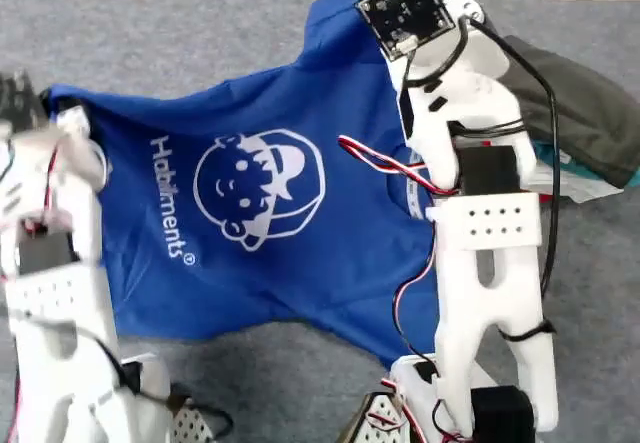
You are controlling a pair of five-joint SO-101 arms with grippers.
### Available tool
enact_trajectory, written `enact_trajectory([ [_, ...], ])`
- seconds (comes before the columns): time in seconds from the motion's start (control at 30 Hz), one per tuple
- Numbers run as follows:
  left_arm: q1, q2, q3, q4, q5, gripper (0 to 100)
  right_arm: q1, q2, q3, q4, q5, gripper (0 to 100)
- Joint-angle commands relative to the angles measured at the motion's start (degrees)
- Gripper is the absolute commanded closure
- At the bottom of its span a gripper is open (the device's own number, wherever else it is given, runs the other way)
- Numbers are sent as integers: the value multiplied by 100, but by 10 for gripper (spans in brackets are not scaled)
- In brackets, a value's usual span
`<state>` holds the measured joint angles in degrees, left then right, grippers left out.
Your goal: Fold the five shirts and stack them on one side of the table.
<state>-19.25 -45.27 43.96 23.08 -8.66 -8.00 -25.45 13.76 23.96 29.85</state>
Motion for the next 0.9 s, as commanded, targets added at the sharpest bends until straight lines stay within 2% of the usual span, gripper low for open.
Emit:
enact_trajectory([
  [0.0, 167, 1376, -1354, -158, 26, 982, -110, 286, 4, -695, -26, 995],
  [0.1, 290, 2396, -2347, 70, 26, 982, 22, 840, -338, -985, -53, 995],
  [0.23, 369, 3451, -3859, 1029, 53, 982, 145, 1560, -1156, -949, -70, 995],
  [0.43, 378, 4277, -5749, 2084, 747, 982, 180, 2018, -2220, -949, -422, 995],
  [0.57, 396, 4418, -6303, 2426, 791, 982, 154, 2202, -2730, -949, -413, 995],
  [0.87, 387, 4435, -6532, 2532, 756, 982, 163, 2730, -3538, -993, -396, 995],
])
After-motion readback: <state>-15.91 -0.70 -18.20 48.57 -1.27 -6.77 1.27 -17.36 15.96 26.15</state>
